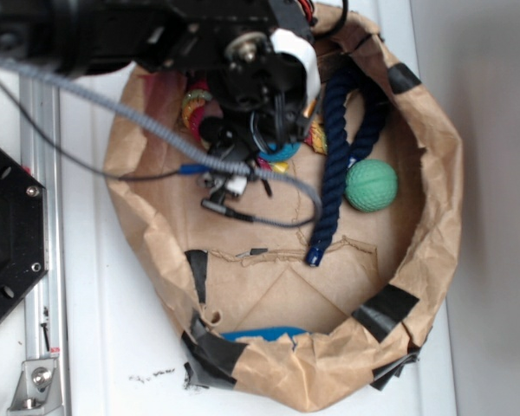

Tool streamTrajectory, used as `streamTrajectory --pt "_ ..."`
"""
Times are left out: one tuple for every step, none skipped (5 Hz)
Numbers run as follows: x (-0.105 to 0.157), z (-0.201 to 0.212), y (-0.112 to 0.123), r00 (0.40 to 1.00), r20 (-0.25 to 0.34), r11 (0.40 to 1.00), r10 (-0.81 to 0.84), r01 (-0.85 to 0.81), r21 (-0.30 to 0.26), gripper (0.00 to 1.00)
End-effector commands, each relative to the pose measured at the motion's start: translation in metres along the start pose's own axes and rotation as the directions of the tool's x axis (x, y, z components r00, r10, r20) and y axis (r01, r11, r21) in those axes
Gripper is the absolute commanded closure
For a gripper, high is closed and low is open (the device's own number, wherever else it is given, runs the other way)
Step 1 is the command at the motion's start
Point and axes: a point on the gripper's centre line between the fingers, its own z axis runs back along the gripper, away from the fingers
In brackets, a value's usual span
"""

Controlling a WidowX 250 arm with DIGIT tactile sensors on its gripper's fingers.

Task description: Grab the blue ball.

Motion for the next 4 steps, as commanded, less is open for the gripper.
streamTrajectory --pt "0.008 -0.014 0.01 0.999 0.03 1.0 0.015 -0.015 -0.008 0.0" --pt "0.012 -0.035 0.01 1.0 -0.009 1.0 0.006 -0.006 -0.012 0.0" --pt "0.011 -0.034 0.013 1.0 -0.012 1.0 0.027 -0.028 -0.014 1.0" --pt "0.009 -0.029 0.015 0.999 -0.015 0.999 0.043 -0.043 -0.014 1.0"
